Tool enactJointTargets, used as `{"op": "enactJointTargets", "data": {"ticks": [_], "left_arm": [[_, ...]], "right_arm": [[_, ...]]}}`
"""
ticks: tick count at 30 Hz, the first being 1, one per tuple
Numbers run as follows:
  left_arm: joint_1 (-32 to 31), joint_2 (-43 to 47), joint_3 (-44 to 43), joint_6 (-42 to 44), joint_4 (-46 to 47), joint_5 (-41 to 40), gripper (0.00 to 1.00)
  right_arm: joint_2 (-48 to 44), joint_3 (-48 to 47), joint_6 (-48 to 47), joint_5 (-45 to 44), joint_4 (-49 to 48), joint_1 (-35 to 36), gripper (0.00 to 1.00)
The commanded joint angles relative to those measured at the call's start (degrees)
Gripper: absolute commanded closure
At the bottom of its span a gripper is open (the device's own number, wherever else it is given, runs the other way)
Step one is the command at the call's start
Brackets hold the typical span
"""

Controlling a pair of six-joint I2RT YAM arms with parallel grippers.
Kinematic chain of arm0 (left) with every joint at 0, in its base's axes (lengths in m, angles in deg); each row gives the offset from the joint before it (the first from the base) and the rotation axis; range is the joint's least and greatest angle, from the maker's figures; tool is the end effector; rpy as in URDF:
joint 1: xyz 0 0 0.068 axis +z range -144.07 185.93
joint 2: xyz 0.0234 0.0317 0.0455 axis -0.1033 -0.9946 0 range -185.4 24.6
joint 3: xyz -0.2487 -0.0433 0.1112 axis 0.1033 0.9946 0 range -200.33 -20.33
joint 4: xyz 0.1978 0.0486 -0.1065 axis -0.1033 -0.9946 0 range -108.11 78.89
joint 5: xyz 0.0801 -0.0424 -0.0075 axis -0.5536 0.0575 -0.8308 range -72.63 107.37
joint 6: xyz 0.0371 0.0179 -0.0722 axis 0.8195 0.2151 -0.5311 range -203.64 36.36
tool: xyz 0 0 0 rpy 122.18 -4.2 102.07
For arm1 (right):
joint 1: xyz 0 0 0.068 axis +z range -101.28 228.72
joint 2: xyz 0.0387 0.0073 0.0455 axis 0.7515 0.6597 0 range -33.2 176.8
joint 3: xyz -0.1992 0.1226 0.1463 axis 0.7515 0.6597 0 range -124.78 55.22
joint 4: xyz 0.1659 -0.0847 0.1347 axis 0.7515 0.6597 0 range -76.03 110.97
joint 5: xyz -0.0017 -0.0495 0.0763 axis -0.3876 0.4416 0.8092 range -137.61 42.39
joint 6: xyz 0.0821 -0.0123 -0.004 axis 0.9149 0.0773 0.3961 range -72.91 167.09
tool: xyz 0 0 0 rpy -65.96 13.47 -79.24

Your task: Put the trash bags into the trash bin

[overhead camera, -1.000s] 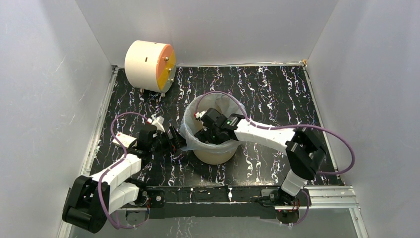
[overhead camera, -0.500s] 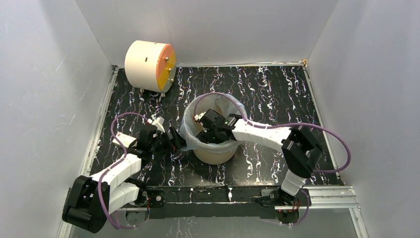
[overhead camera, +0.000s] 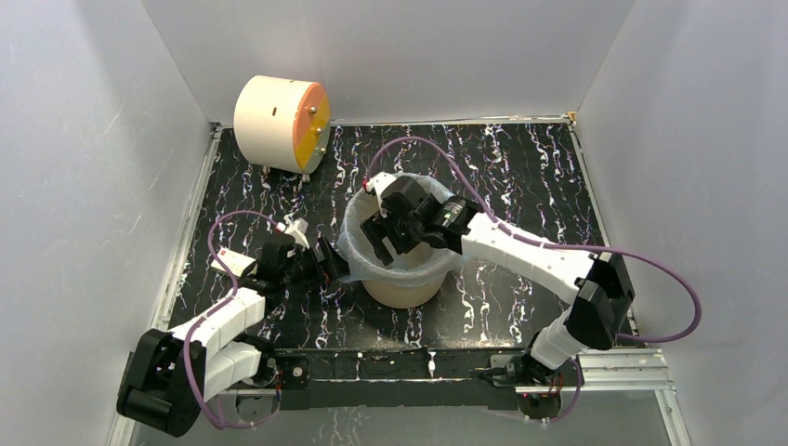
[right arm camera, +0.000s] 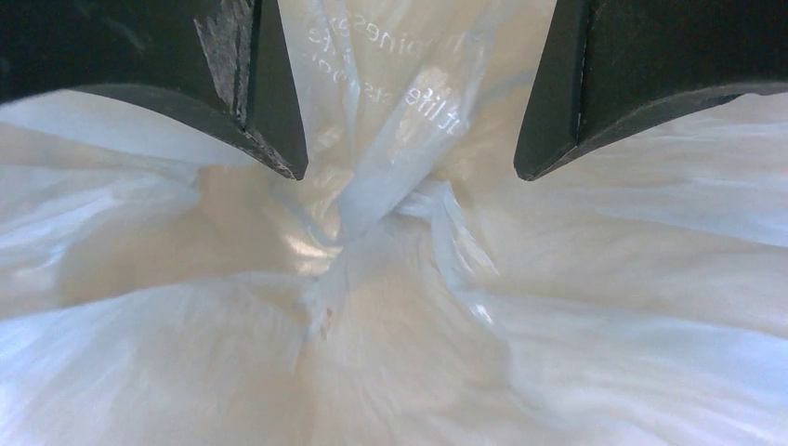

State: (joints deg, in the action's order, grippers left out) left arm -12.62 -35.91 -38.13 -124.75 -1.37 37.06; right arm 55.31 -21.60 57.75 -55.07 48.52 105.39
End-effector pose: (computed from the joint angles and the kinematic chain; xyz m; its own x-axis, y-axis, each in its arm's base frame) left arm 0.1853 -0.0880 0.1696 -0.7618 -0.3973 -0.5117 0.0885 0.7186 -0.6897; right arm 0.1909 0.2729 0.2911 -0.5340 -0.4785 -0.6970 -0.6923 0.7207 0.0356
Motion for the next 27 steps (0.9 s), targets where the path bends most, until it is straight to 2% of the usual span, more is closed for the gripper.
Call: {"op": "enactJointTargets", "data": {"ticks": [1,7,10,14,16,18,20,22,24,27], "left_arm": [[0.00,0.75,-2.47,0.55,-1.10,-1.30,0.13],[0.00,4.35,-3.25,0.65,-4.77,-5.90,0.10],[0.00,7.83,-3.68,0.45,-7.57,-9.13,0.10],[0.00,12.55,-4.76,0.04,-13.36,-14.78,0.08],[0.02,15.06,-5.10,-0.33,-15.52,-17.31,0.08],[0.07,17.26,-4.91,-1.73,-16.39,-18.83,0.08],[0.02,18.72,-5.14,-2.08,-17.20,-18.89,0.07],[0.09,20.04,-6.65,-1.81,-19.68,-20.72,0.07],[0.06,21.19,-8.35,-0.58,-21.67,-21.71,0.08],[0.06,22.69,-12.16,1.13,-25.67,-23.80,0.08]], "right_arm": [[-3.10,-7.99,-0.63,0.34,0.45,0.16,0.07],[-7.54,-13.94,-3.14,-8.08,0.02,0.17,0.02],[-11.98,-15.09,-4.32,-18.70,-3.58,0.14,0.02],[-21.44,-9.47,-5.75,-26.89,-14.57,-0.85,0.02],[-23.79,-6.92,-4.09,-33.12,-15.37,-4.80,0.02],[-23.83,-5.88,0.89,-27.17,-10.62,-16.04,0.02],[-23.73,-2.88,8.05,-14.19,-7.07,-30.02,0.02],[-23.94,2.79,14.06,-0.32,-6.73,-40.61,0.02],[-23.80,9.92,17.28,13.63,-7.90,-46.81,0.02],[-24.18,19.64,20.90,25.06,-11.85,-48.85,0.02]]}}
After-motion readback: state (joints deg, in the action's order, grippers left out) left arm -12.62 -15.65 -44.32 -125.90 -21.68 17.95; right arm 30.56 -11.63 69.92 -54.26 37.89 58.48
